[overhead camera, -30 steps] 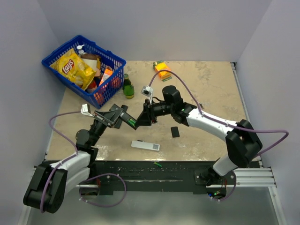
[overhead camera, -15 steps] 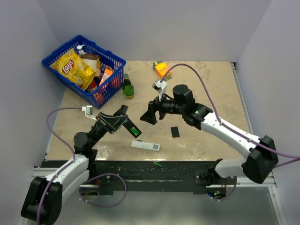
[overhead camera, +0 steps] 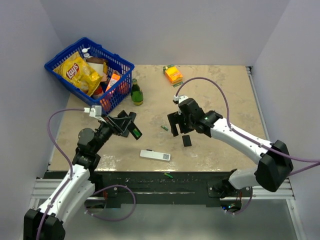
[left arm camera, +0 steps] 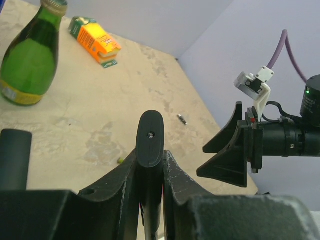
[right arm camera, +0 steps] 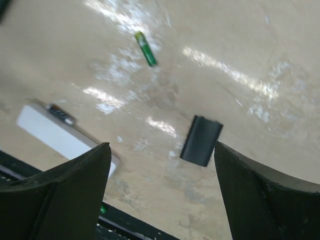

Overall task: Load the batteries into the remote control
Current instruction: Pick up the battery cover at the center of the board.

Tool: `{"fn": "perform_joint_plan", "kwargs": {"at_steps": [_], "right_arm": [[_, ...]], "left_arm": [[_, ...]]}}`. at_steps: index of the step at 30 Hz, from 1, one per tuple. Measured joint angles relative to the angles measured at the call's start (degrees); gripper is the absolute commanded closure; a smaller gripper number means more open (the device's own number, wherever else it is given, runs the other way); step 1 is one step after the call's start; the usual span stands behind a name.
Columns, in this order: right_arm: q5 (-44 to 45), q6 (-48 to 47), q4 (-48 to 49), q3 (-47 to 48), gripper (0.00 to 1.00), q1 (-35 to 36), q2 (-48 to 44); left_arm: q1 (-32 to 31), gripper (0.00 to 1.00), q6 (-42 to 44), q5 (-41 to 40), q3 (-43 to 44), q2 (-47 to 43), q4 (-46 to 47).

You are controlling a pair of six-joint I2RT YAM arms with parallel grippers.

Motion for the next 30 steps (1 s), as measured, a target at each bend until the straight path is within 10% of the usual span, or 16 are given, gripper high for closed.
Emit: {"fn": "perform_joint_plan", "kwargs": {"at_steps": [30], "right_arm": [[-0.11, 5.35, 0.07, -9.44, 0.41, -5.05, 13.73]], "left_arm": [[0.0, 1.0, 0.33, 0.74, -7.89, 3.3, 5.01]]}}
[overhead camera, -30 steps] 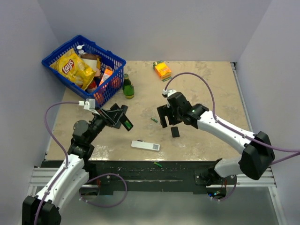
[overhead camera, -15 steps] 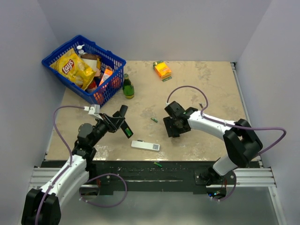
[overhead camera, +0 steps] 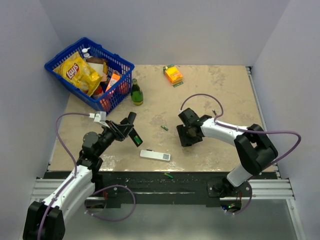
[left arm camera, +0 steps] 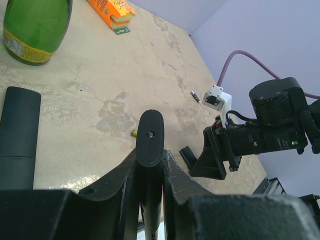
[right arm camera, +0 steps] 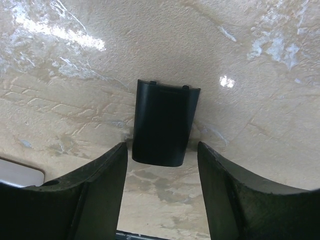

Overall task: Load the batteries into the remote control
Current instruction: Pick up the battery cover at the center of the board.

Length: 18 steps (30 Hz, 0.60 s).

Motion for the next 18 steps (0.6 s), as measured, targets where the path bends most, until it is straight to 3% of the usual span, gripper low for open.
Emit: {"fn": "perform_joint_plan", "kwargs": {"at_steps": [9, 18], "right_arm": [[0.48, -0.55, 0.22, 0.02, 0.62, -0.2, 0.09], [-0.15, -2.27, -0.5, 0.02, 0.75, -0.15, -3.13]], "left_arm": [[0.0, 1.0, -2.12, 0.55, -0.24, 0.5, 0.63], [0.0, 1.0, -8.0, 0.5, -1.86, 4.24, 5.97]]}}
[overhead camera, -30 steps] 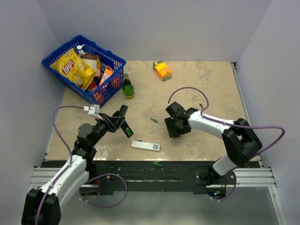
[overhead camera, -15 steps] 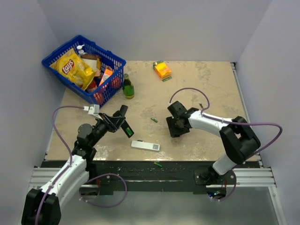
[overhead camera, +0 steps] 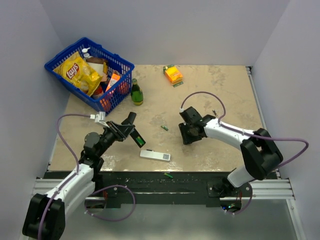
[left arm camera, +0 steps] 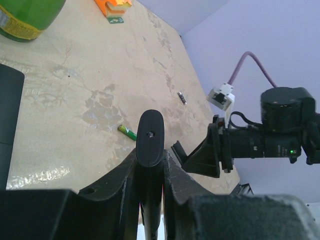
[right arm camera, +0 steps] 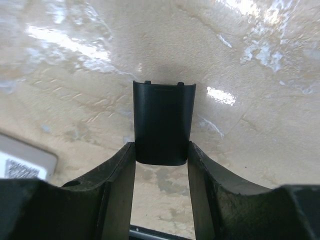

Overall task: Load the batteries into the remote control
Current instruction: Pick up the battery cover at the center of the board.

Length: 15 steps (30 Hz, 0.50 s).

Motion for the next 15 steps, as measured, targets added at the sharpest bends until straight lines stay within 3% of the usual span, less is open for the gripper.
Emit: {"fn": "perform_joint_plan", "kwargs": {"at_steps": [7, 15], "right_arm": [[-2.47, -3.67, -0.33, 1.79, 0.76, 1.64, -8.11], [-2.38, -5.29, -0.7, 11.39, 0.77, 14.05, -6.29]], "left_arm": [[0.0, 1.0, -6.6, 0.13, -2.12, 6.47, 8.15], [0.0, 1.0, -14.49, 0.66, -3.56, 14.32, 18.58]]}}
